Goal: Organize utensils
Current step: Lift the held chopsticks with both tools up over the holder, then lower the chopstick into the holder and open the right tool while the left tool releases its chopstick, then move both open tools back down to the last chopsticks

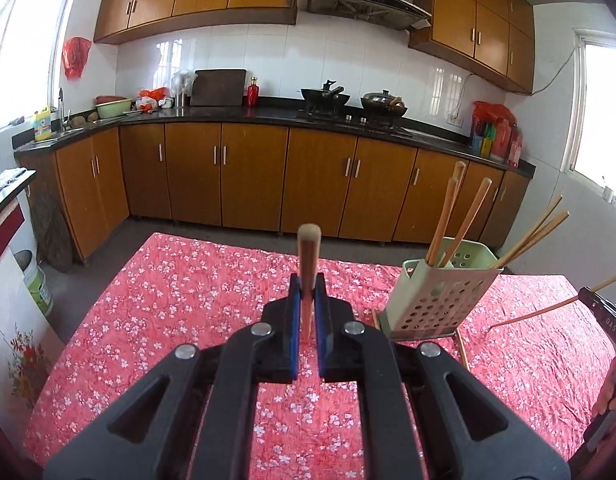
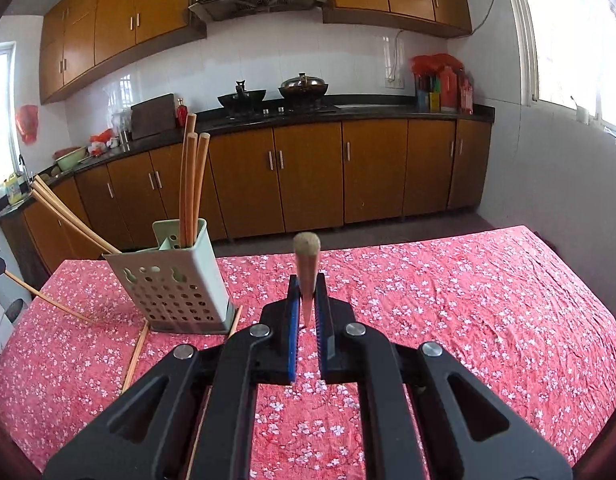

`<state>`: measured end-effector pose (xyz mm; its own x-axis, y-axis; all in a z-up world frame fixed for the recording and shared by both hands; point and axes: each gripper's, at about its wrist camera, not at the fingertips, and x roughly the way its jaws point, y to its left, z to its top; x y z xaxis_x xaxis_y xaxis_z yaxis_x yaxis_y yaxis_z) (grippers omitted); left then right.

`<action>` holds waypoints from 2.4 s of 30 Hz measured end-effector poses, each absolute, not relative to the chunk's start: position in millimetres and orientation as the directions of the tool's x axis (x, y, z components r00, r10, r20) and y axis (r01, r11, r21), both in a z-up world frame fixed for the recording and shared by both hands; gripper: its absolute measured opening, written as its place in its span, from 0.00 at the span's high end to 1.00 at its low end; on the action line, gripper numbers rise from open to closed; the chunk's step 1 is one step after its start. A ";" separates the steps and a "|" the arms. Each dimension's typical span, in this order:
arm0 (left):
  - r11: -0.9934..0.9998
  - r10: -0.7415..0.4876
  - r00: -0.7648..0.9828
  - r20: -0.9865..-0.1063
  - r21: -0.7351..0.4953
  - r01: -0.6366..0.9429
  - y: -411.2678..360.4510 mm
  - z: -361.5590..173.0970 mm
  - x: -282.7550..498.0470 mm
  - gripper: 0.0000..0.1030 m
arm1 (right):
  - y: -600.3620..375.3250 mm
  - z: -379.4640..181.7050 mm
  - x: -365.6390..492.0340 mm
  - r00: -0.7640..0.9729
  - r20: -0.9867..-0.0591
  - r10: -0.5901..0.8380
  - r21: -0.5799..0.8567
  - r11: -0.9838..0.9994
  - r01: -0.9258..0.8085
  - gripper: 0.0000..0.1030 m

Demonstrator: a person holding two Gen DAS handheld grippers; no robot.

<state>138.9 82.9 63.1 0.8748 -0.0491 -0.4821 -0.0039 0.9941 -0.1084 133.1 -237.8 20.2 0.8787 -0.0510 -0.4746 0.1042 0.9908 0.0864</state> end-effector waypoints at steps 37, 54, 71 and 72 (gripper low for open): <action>0.962 -0.238 0.960 -0.150 -0.175 0.211 -21.6 194.6 145.2 0.93 | -192.8 138.0 140.5 0.986 -0.101 0.133 0.217 0.970 -0.108 0.92; 0.969 -0.193 0.948 -0.254 -0.199 0.144 -19.2 145.2 225.5 0.93 | -194.7 97.8 201.8 0.970 -0.225 0.095 0.237 0.971 -0.040 0.91; 0.979 -0.145 0.950 -0.278 -0.182 0.096 20.2 137.4 163.8 0.85 | -234.9 75.2 139.5 0.948 -0.317 0.025 0.248 0.967 0.058 0.62; 0.978 -0.145 0.945 -0.294 -0.186 0.092 26.2 130.4 158.6 0.85 | -237.3 64.8 137.8 0.937 -0.349 0.027 0.251 0.966 0.066 0.62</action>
<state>158.6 26.2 130.4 0.9446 -0.1452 -0.2943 0.0924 0.9782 -0.1859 137.8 -237.3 64.8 0.9367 0.0267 -0.3492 0.0659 0.9658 0.2507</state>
